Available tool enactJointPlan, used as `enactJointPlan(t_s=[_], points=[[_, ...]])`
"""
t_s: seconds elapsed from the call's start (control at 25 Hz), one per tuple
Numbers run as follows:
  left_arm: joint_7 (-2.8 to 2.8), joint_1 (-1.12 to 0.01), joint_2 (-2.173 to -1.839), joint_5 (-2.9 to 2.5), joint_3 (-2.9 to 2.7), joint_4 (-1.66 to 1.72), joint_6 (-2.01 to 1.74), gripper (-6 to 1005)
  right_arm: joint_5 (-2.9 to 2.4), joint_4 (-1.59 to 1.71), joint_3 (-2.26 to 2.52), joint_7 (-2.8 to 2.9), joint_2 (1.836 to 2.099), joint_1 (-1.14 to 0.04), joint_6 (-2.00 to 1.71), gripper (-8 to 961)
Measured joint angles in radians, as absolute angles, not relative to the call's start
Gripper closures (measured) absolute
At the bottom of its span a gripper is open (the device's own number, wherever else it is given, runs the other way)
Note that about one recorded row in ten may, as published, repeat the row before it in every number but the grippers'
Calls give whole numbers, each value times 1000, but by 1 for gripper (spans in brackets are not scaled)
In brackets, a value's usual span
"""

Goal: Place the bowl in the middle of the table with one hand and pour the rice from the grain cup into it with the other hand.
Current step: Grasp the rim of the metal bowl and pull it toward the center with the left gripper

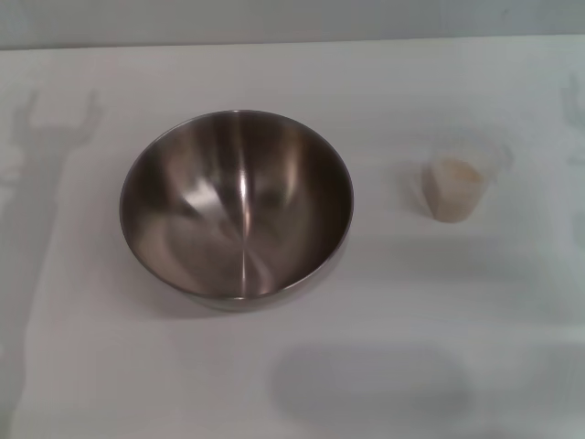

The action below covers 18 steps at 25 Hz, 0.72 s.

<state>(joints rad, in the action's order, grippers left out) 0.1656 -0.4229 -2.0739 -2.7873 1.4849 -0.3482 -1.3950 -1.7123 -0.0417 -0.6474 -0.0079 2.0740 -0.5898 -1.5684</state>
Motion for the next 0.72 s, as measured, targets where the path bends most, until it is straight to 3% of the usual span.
enactJointPlan(t_s=[0.72], points=[[179, -426, -2071, -2787, 1472, -351, -1382, 130, -1712, -45, -647, -8, 2074, -592, -1583, 364]])
